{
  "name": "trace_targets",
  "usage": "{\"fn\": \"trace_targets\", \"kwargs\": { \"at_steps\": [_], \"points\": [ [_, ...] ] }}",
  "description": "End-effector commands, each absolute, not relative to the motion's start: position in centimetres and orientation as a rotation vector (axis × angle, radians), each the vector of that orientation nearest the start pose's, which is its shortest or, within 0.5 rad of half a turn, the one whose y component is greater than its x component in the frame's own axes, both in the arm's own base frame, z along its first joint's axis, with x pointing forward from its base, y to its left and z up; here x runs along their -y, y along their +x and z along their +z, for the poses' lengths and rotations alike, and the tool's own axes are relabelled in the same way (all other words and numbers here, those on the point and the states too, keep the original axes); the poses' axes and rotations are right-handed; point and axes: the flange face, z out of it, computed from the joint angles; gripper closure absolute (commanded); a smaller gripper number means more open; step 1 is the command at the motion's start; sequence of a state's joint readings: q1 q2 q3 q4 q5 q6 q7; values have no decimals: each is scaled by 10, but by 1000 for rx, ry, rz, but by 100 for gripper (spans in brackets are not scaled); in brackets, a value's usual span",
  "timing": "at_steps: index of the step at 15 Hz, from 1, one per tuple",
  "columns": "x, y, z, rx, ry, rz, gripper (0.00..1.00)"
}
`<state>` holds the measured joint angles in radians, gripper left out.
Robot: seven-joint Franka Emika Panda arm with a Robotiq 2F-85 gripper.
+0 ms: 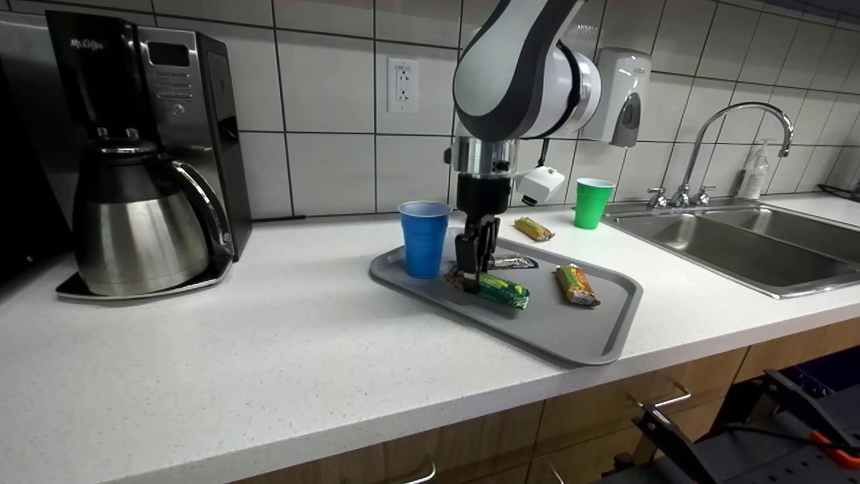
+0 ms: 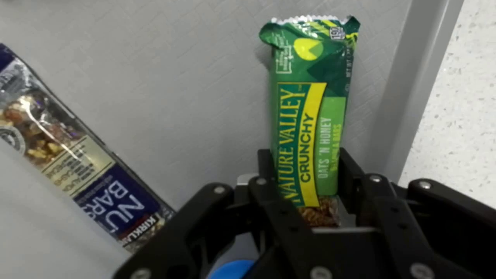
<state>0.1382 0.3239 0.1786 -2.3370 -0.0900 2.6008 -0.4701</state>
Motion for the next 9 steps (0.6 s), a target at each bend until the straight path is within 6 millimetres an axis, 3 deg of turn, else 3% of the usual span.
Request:
{"fn": "trace_targets", "kwargs": {
  "at_steps": [1,9],
  "points": [
    [-183,481,217,1316,-2863,65,84],
    [-233,475,227,1355,-2862,32,84]
  ]
}}
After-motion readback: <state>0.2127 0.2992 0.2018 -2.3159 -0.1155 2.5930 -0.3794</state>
